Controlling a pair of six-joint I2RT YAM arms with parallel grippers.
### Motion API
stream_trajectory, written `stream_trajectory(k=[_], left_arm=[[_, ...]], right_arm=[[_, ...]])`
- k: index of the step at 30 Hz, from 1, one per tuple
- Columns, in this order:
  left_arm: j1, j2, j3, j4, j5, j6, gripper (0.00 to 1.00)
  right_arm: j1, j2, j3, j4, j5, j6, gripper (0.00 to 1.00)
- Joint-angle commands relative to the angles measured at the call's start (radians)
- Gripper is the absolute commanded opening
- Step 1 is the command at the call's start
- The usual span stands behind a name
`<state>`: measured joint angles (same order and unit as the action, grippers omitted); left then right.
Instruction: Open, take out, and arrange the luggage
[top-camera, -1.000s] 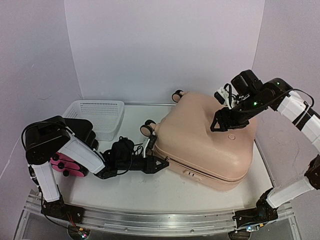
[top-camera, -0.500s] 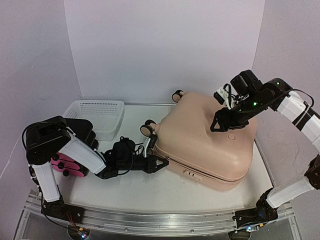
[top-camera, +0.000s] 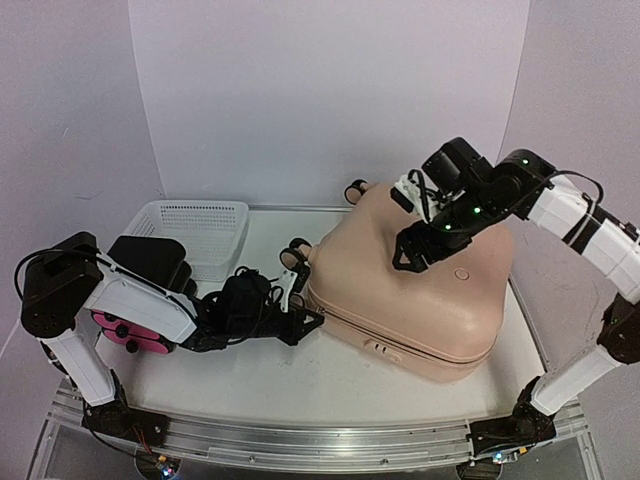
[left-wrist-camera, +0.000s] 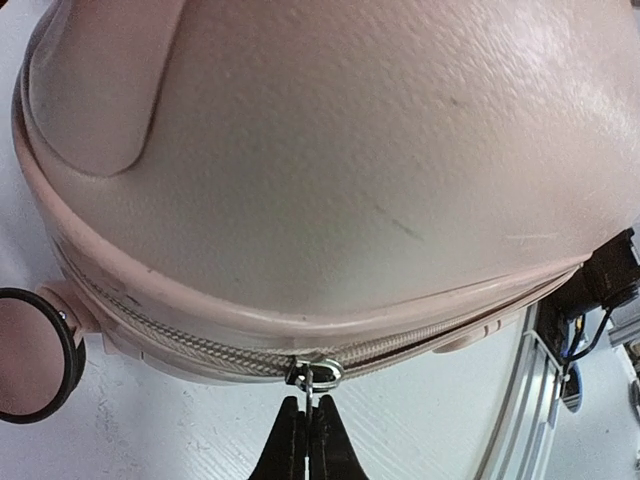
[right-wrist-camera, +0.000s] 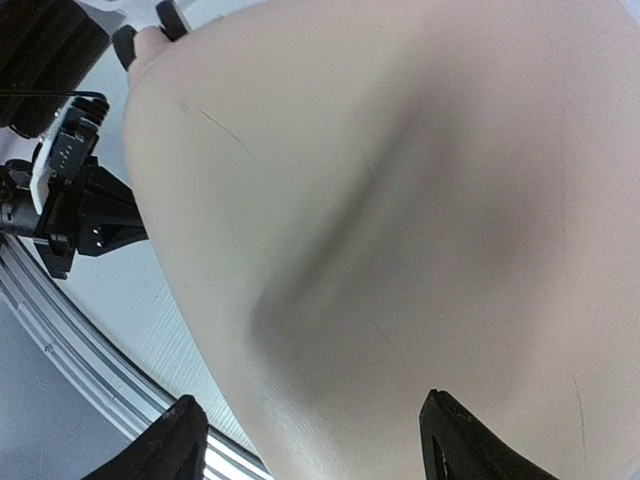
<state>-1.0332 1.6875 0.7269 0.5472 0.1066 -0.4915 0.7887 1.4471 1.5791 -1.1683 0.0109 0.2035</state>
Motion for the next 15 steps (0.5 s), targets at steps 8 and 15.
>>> stream_trajectory(k=[8, 15], left_arm=[[-0.005, -0.046, -0.003, -0.060, -0.121, 0.034, 0.00], [-0.015, -0.021, 0.005, -0.060, -0.110, 0.039, 0.00]], right_arm=[[0.123, 0.437, 0.480, 0.083, 0.067, -0.303, 0.83], [0.153, 0.647, 0.710, 0.052, 0.103, -0.376, 0.78]])
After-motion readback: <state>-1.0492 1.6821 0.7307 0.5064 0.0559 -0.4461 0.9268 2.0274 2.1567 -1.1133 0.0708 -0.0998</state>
